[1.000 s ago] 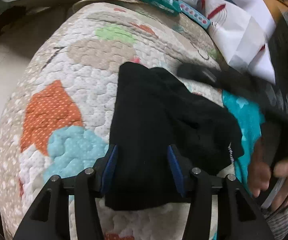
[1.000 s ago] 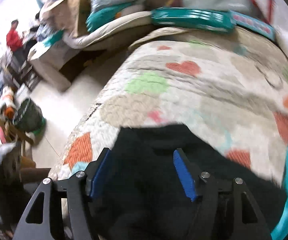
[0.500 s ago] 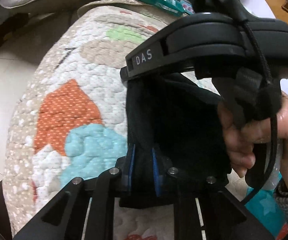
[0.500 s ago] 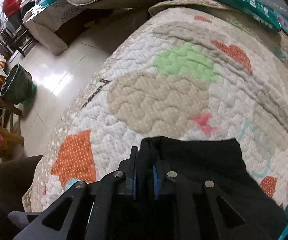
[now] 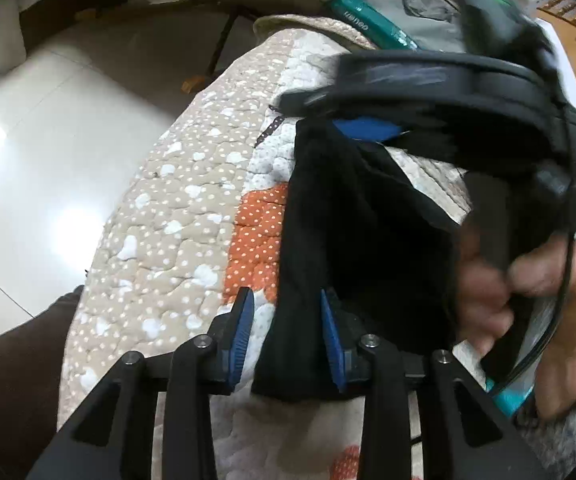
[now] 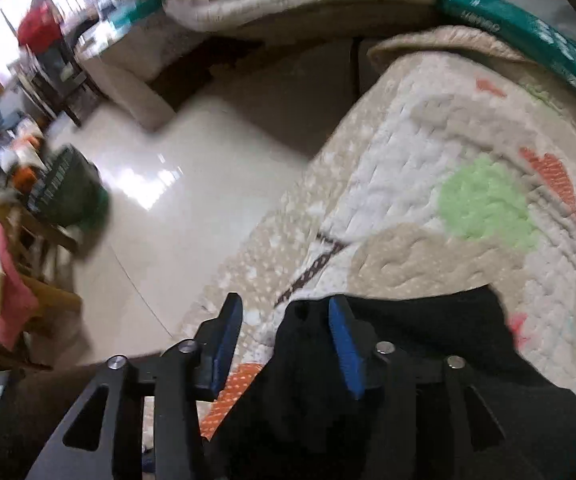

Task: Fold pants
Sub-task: 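Lower the folded sweatpants onto the bed and open both grippers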

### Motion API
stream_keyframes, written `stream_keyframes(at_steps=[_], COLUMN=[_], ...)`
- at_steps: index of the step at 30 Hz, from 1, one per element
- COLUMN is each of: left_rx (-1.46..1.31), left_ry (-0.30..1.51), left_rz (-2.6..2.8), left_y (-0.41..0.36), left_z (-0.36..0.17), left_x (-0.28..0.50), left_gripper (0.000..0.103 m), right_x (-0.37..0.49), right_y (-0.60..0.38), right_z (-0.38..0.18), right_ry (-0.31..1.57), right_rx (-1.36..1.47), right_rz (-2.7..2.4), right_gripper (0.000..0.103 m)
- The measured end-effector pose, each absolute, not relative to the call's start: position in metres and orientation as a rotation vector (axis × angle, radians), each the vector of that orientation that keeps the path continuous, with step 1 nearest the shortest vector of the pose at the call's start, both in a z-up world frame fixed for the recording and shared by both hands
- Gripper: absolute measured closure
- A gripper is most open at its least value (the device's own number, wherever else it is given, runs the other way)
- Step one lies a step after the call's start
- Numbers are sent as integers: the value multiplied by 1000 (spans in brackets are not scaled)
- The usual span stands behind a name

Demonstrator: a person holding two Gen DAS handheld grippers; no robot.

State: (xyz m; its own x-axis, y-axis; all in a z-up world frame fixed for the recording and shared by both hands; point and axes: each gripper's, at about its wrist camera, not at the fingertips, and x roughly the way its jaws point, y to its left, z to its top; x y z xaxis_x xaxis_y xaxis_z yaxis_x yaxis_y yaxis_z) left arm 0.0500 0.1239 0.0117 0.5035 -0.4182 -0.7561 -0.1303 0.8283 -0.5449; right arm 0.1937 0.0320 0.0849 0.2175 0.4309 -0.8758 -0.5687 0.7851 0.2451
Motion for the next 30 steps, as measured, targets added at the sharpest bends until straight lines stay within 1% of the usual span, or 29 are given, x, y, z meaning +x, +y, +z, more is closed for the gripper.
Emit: stream_keyframes(at_steps=[1, 2, 4, 7, 10, 15, 17, 20, 22, 25, 27, 30], left_rx=[-588, -586, -583, -549, -510, -366, -322, -268, -237, -209, -197, -200], left_ry=[1036, 1029, 1012, 985, 974, 1029, 1049, 1050, 1039, 1027, 1023, 1019], left_rz=[-186, -182, -170, -141, -134, -146, -152, -183, -200, -229, -243, -234], left_y=[126, 128, 134, 140, 126, 83, 71, 55, 45, 25, 15, 3], left_z=[15, 19, 27, 41, 51, 51, 50, 60, 67, 78, 82, 84], left_x=[48, 45, 36, 29, 23, 30, 30, 24, 23, 28, 30, 30], left_gripper=[67, 67, 66, 65, 61, 61, 61, 60, 58, 56, 56, 56], right_x=[195, 197, 196, 179, 152, 106, 97, 99, 101, 95, 89, 88], right_y=[16, -2, -42, -91, -117, -137, -161, -216, -251, -299, -317, -318], right_z=[98, 109, 129, 139, 127, 92, 89, 102, 109, 110, 104, 94], right_ry=[1132, 1106, 1062, 1031, 1076, 1131, 1132, 1071, 1039, 1022, 1036, 1058], right_rx=[-105, -73, -29, -46, -50, -103, -46, 41, 96, 236, 316, 369], right_rz=[678, 657, 606, 523, 495, 439, 423, 317, 223, 120, 95, 80], right_gripper=[44, 42, 41, 41, 41, 41, 41, 41, 38, 36, 35, 35])
